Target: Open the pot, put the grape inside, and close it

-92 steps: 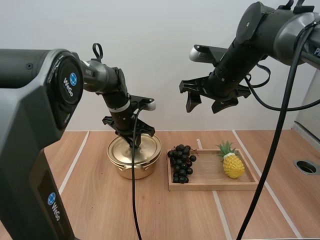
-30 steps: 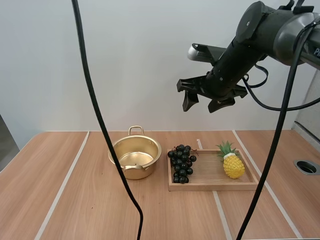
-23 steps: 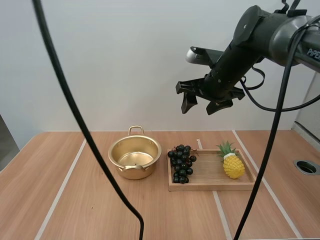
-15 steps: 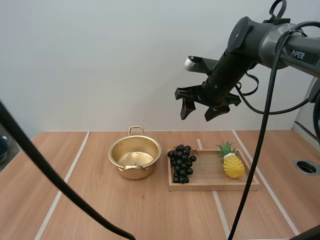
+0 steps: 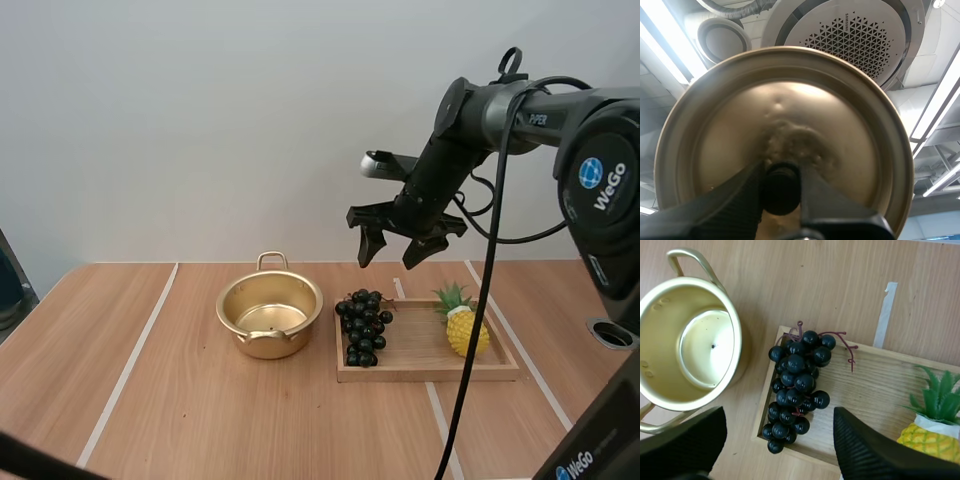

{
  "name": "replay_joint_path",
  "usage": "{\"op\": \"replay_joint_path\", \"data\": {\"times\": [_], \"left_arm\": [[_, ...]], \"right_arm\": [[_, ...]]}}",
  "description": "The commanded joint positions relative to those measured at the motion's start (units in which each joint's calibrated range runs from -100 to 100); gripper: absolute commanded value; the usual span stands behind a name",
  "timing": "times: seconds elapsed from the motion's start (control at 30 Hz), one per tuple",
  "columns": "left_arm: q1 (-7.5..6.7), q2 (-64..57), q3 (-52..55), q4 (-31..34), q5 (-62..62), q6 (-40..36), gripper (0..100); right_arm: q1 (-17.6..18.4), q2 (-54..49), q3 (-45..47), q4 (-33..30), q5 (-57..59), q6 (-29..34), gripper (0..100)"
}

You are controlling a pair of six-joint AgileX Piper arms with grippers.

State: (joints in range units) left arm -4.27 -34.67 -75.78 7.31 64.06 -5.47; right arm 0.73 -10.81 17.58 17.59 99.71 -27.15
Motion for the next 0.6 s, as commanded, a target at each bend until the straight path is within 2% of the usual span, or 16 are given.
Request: {"op": "replay_joint_path", "data": {"times": [0.0,0.07,0.2,0.4,0.57], "left_arm": [[0.06,0.62,-0.08,0.6,1.59,-0.34,0],[0.06,0.78,-0.08,0.6,1.59,-0.34,0],[0.06,1.07,-0.08,0.6,1.96,-0.34,0],[0.06,1.47,-0.08,0.6,4.27,-0.34,0],[0.06,1.47,-0.08,0.6,4.27,-0.34,0]], "right_arm": [[1.59,2.58,0.41,-4.07,0.29,-0.86,100],[3.66,3.45,1.46,-7.8,0.29,-0.86,100],[6.23,3.45,4.47,-8.82,0.29,-0.45,100],[6.66,4.84,7.55,-10.68,-7.45,2.67,100],[6.66,7.96,7.55,-9.88,-8.76,2.65,100]]}}
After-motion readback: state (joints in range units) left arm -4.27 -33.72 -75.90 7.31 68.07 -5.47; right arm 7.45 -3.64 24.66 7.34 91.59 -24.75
